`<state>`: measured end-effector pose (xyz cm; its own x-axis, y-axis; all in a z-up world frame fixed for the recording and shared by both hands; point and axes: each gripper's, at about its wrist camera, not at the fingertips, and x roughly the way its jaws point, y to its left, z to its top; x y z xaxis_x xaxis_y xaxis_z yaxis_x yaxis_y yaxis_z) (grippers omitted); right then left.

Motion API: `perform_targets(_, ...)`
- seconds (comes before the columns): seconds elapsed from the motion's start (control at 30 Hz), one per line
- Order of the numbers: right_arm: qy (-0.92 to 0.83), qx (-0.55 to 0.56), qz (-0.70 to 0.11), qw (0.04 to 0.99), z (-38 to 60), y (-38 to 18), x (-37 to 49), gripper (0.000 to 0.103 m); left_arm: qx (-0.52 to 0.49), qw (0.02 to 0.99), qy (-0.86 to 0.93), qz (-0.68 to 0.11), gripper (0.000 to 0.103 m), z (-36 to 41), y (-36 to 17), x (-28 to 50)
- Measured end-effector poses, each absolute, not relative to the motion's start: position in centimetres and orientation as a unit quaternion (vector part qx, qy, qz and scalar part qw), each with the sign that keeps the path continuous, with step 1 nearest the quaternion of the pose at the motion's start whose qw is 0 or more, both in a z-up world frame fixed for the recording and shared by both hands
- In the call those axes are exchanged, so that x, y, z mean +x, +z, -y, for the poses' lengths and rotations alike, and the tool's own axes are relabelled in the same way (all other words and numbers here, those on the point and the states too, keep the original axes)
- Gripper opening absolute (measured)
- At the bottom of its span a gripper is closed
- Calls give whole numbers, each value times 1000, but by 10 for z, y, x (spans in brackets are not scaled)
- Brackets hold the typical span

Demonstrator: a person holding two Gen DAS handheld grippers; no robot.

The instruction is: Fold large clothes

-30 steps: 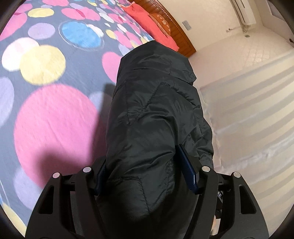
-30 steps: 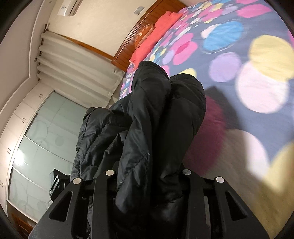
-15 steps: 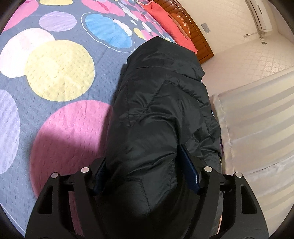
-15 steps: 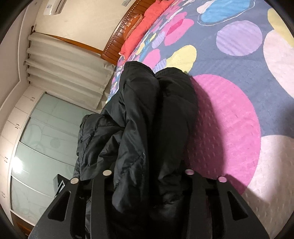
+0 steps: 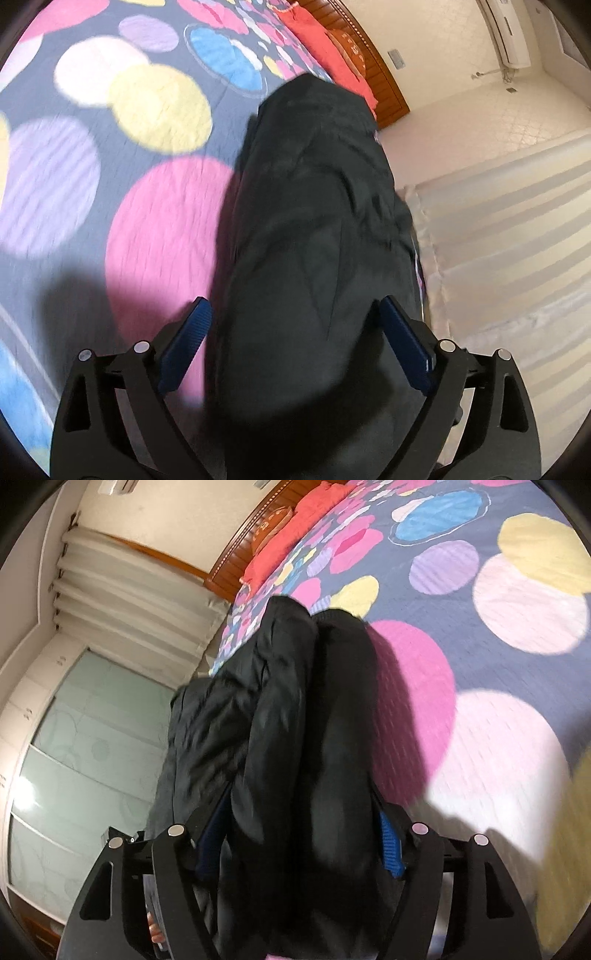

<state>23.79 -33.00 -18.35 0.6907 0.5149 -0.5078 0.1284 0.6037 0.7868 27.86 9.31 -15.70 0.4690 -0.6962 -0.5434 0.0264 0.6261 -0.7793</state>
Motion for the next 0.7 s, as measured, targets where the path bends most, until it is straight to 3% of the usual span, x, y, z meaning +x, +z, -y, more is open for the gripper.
perform_targets(0.27,127,418,-390,811,311,-195,217,71,-372,758,-266,-465,96,-83,-175,258)
perform_targets(0.43,126,424,-387,809,311,-194,208,39,-356,766,-259,-469,79,-80,-167,250)
perform_targets(0.53,132,427,-378,810,310,-185,199,31,-349,771,-259,-466,72,-81,-159,242)
perform_targets(0.7,140,424,-380,810,304,-175,185,29,-349,771,-254,-468,68,-84,-154,222)
